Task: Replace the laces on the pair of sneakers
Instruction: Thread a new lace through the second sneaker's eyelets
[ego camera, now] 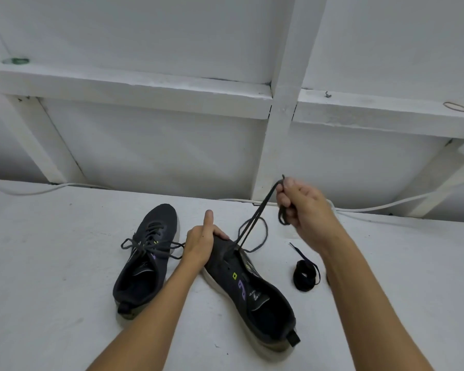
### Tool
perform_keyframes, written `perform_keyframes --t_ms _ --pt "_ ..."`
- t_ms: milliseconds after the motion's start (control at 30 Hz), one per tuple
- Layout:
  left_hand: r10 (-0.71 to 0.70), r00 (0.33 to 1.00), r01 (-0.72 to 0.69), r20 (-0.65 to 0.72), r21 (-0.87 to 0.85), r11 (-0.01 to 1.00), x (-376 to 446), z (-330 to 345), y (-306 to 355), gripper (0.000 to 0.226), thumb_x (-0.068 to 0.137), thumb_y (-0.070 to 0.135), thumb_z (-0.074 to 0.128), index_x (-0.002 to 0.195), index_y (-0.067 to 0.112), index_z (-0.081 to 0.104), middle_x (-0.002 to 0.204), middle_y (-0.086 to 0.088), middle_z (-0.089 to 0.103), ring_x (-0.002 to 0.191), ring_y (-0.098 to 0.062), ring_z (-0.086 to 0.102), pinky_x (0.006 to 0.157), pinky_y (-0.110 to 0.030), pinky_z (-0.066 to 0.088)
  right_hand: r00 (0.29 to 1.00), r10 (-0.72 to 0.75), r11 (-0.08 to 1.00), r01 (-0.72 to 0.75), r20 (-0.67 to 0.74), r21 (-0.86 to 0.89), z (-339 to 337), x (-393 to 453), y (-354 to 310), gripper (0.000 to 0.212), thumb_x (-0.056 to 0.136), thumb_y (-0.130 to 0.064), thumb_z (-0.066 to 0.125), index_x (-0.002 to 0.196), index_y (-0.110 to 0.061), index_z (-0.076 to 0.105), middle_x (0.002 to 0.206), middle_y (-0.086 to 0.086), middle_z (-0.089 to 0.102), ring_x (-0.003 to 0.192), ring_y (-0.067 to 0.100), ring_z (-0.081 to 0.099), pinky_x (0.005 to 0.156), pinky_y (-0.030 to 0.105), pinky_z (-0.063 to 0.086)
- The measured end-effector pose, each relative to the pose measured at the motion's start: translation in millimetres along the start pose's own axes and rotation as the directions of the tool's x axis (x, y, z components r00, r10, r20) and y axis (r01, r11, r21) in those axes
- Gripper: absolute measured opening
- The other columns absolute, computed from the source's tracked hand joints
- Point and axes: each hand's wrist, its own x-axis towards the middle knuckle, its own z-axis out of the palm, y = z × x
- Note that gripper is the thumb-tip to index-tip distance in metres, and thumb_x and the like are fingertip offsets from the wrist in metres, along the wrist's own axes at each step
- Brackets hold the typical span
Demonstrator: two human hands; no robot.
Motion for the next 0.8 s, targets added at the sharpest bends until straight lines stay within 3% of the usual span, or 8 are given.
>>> perform_keyframes --t_ms 100,200,333,400,500,600,700,800 --pt "0.001 0.998 0.001 0.063 -0.022 1.0 2 1 7 0.081 0.099 0.069 0.013 0.07 0.031 0.079 0.085 0.019 0.074 0.095 -0.004 0.062 0.092 -0.027 0.04 0.999 0.001 0.999 0.0 0.041 -0.043 1 3 -9 0.03 0.108 -0.028 0.043 0.087 -0.018 0.062 0.062 -0.009 0.049 0.049 0.005 0.033 0.044 0.013 0.028" --pt "-0.015 0.998 0.018 0.068 -0.048 0.999 -2 6 18 0.063 0.102 0.063 0.02 0.092 0.036 0.076 0.109 0.019 0.064 0.108 -0.004 0.053 0.096 -0.028 0.033 0.996 0.029 0.994 -0.02 0.082 -0.104 6 4 -9 0.029 0.109 -0.028 0.044 0.09 -0.017 0.064 0.064 -0.008 0.052 0.051 0.006 0.036 0.045 0.015 0.03" --pt "-0.011 0.972 0.009 -0.235 -0.01 1.0 -28 6 21 0.04 0.104 0.043 0.036 0.126 0.022 0.062 0.13 0.006 0.054 0.123 -0.014 0.049 0.101 -0.03 0.035 0.996 0.051 0.989 -0.04 0.076 -0.139 4 9 -15 0.029 0.109 -0.027 0.045 0.091 -0.017 0.065 0.063 -0.009 0.053 0.052 0.007 0.037 0.046 0.016 0.031" --pt "-0.095 0.961 0.1 -0.258 0.006 0.995 -54 11 20 0.052 0.096 0.05 0.049 0.136 0.017 0.054 0.141 0.0 0.052 0.13 -0.019 0.049 0.109 -0.039 0.04 0.995 0.061 0.988 -0.049 0.078 -0.144 5 11 -17 0.029 0.109 -0.027 0.045 0.09 -0.017 0.065 0.062 -0.009 0.053 0.051 0.007 0.037 0.046 0.016 0.031" --pt "-0.178 0.984 0.179 -0.022 0.088 0.98 -87 25 27 0.097 0.065 0.079 0.058 0.138 0.017 0.049 0.142 -0.002 0.051 0.128 -0.021 0.051 0.108 -0.043 0.044 0.995 0.065 0.986 -0.054 0.07 -0.155 11 14 -18 0.03 0.108 -0.027 0.046 0.088 -0.018 0.065 0.063 -0.009 0.054 0.051 0.006 0.037 0.046 0.015 0.031" --pt "-0.258 0.964 0.236 0.065 0.236 0.943 -87 38 41 0.14 0.056 0.082 0.07 0.158 0.006 0.01 0.162 -0.003 0.018 0.146 -0.025 0.028 0.114 -0.043 0.037 0.998 0.04 0.977 -0.028 0.054 -0.213 20 14 -16 0.036 0.108 -0.028 0.046 0.078 -0.026 0.067 0.07 -0.007 0.057 0.055 0.007 0.04 0.049 0.016 0.033" --pt "-0.271 0.96 0.236 0.067 0.321 0.917 -71 44 45 0.137 0.069 0.06 0.08 0.157 0.001 -0.006 0.167 -0.009 0.003 0.151 -0.027 0.017 0.118 -0.042 0.032 1.0 0.03 0.958 -0.029 -0.001 -0.284 29 15 -14 0.035 0.108 -0.032 0.045 0.082 -0.025 0.067 0.075 -0.003 0.058 0.06 0.008 0.046 0.053 0.02 0.037" --pt "-0.266 0.961 0.233 0.07 0.31 0.922 -63 45 44 0.121 0.075 0.039 0.081 0.157 -0.001 0.002 0.163 -0.012 0.016 0.149 -0.027 0.023 0.117 -0.039 0.034 0.998 0.067 0.989 -0.065 0.013 -0.132 35 18 -17 0.033 0.11 -0.028 0.039 0.086 -0.016 0.058 0.086 -0.005 0.074 0.056 0.006 0.047 0.049 0.018 0.037"
